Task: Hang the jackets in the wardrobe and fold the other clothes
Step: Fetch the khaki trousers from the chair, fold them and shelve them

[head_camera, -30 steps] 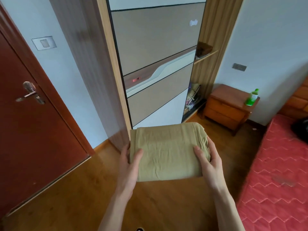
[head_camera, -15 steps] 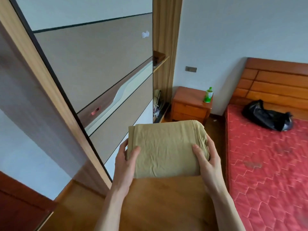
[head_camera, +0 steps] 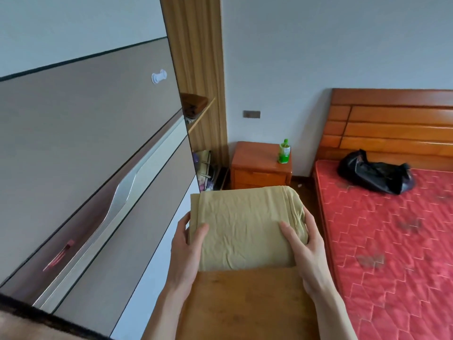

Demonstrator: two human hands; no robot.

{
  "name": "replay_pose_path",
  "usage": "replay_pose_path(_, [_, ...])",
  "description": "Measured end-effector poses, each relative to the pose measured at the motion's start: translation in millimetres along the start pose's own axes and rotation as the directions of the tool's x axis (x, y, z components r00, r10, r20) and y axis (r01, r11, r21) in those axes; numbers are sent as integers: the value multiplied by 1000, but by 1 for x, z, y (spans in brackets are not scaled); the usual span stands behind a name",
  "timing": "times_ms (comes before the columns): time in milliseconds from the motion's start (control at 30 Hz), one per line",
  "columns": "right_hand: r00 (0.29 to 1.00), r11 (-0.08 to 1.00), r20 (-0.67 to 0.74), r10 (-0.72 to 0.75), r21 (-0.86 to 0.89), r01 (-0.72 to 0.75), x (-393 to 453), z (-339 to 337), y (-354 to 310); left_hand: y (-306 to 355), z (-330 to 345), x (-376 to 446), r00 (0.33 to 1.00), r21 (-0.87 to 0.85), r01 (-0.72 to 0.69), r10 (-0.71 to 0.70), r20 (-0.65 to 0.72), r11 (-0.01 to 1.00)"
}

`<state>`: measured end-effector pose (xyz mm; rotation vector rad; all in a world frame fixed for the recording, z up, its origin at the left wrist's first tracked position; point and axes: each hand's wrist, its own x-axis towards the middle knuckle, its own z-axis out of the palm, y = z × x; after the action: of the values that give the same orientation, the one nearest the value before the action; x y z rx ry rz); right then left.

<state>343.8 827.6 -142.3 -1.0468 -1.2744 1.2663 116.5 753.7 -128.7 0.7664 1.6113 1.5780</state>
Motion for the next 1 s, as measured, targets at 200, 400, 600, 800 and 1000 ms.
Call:
replay_pose_path(200, [999,999,8,-34,-13,34,108,-6,-11,11,54,83,1000,-26,-2,3,13,1000])
replay_pose_path(400, [999,999,-22,-44,-16,44,171,-5,-5,14,84,147,1000,-27,-6,6,9,1000])
replay_pose_path(600, [996,998,-63,-58,-13,57,224,0,7,9,106,209,1000,-11,0,0,25,1000])
replay_pose_path(800, [996,997,-62,-71,-41,69,301,21,18,7,124,290,1000,-2,-2,2,8,1000])
replay_pose_path(1000, [994,994,-54,-90,-74,85,408,51,17,23,144,393,1000,-40,1,0,16,999])
